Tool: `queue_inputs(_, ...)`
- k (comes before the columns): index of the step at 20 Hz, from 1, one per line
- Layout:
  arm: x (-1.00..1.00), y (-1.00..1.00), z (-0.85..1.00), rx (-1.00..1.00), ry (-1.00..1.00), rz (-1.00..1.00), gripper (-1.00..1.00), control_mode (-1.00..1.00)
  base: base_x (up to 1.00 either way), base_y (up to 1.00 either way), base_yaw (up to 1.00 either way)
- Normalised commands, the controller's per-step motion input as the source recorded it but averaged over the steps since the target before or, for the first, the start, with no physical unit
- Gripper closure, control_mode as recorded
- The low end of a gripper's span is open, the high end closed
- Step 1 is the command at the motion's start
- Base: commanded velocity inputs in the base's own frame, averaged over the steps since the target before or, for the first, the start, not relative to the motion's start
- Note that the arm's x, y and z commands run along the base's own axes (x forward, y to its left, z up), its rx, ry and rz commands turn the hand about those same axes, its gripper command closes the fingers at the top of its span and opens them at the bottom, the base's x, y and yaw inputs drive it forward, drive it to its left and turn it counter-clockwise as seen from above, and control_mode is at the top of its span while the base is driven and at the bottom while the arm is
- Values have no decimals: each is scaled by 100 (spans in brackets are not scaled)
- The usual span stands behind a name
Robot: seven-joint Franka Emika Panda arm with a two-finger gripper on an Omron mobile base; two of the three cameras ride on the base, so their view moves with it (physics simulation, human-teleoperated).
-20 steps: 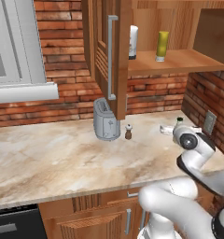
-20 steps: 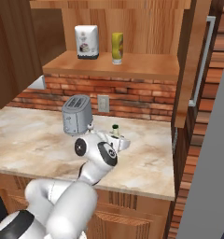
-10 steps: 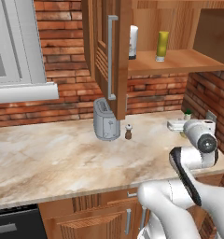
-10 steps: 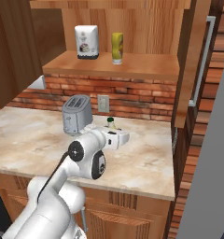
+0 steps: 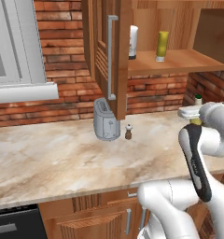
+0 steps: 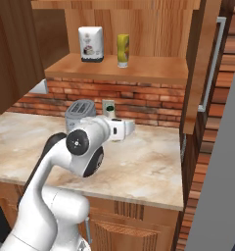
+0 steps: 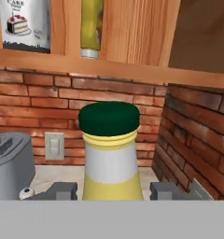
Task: Pick the mustard and mustard from the counter and place them in the cabinet.
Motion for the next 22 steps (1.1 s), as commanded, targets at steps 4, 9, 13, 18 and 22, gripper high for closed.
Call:
queue_inputs(4,-50,0,77,-3,17,6,100,-100,0,0,0)
queue_inputs(9,-17,-4,83,0,6,0,100,-100,0,0,0)
queue_inputs(13,0,-2,81,1,-6,-2,100,-100,0,0,0)
queue_inputs(18,-12,-19,22,8,-24,-1,100,-100,0,0,0)
queue_inputs(22,-11,-6,0,6,-28,0,100,-100,0,0,0)
